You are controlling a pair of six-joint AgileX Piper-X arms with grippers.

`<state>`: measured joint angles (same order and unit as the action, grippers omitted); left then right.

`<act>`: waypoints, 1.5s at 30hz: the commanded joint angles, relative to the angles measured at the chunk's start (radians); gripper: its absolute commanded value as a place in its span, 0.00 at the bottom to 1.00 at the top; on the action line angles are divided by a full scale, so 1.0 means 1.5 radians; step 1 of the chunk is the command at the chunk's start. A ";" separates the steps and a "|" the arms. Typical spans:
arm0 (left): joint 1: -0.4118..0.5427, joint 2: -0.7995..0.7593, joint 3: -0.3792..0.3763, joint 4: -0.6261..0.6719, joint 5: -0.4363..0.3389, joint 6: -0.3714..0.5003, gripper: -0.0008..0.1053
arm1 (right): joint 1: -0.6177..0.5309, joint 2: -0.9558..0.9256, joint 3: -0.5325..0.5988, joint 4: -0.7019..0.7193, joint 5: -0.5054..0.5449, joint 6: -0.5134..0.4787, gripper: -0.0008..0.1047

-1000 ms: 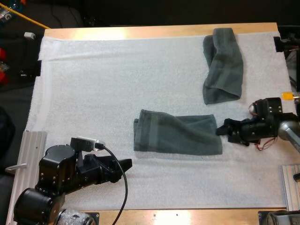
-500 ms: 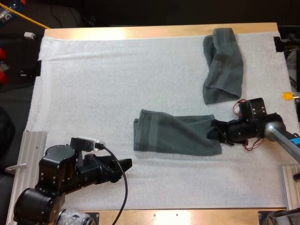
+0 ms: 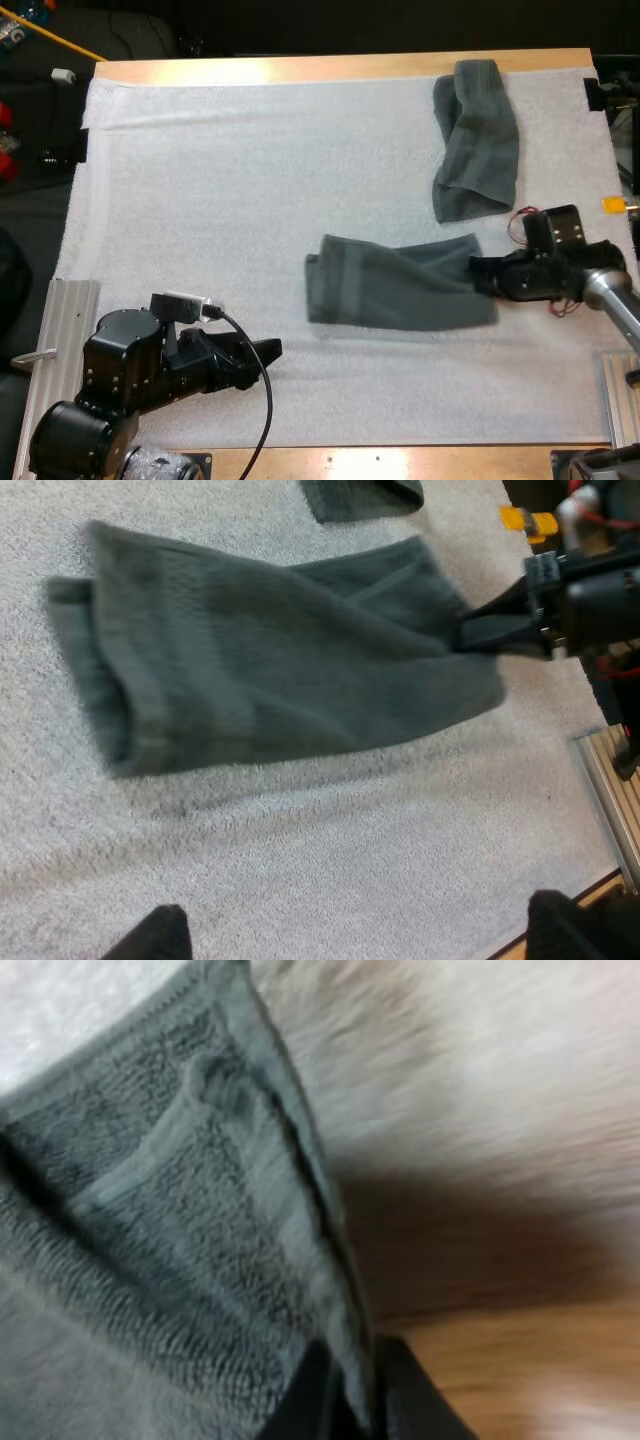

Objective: Pick towel from pile, fold and stack

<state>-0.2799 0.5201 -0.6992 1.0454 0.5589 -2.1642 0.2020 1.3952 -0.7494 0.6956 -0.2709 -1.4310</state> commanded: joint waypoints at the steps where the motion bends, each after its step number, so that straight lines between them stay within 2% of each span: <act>1: 0.001 -0.004 0.000 -0.002 -0.001 -0.007 0.63 | 0.001 -0.020 -0.023 0.055 0.070 -0.043 0.01; 6: 0.001 -0.004 0.000 -0.002 -0.001 -0.007 0.63 | 0.001 -0.037 -0.094 0.193 0.233 -0.127 0.01; 9: 0.001 -0.004 0.000 -0.002 -0.001 -0.007 0.63 | 0.001 -0.037 -0.129 0.236 0.255 -0.137 0.01; 13: 0.001 -0.004 0.000 -0.002 -0.001 -0.007 0.63 | 0.022 -0.037 -0.145 0.247 0.241 -0.126 0.01; 16: 0.001 -0.004 0.000 -0.002 -0.001 -0.007 0.63 | 0.069 -0.033 -0.145 0.240 0.206 -0.092 0.01; 22: 0.001 -0.004 0.000 -0.002 0.000 -0.007 0.63 | 0.199 0.008 -0.145 0.152 0.144 0.043 0.01; 28: 0.001 -0.004 0.000 -0.002 0.006 -0.007 0.63 | 0.268 0.078 -0.145 0.043 0.073 0.156 0.01; 32: 0.001 -0.004 0.000 -0.002 0.014 -0.007 0.63 | 0.281 0.108 -0.145 -0.012 0.069 0.207 0.01; 35: 0.001 -0.004 0.000 -0.002 0.014 -0.007 0.63 | 0.281 0.124 -0.145 -0.041 0.040 0.237 0.01; 39: 0.001 -0.004 0.000 -0.002 0.014 -0.007 0.63 | 0.281 0.137 -0.145 -0.090 -0.001 0.247 0.01; 45: 0.001 -0.004 0.000 -0.002 0.014 -0.007 0.63 | 0.281 0.146 -0.145 -0.107 -0.005 0.271 0.01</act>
<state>-0.2799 0.5201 -0.6992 1.0454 0.5695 -2.1642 0.6197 1.6156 -0.9585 0.5546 -0.2471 -1.0310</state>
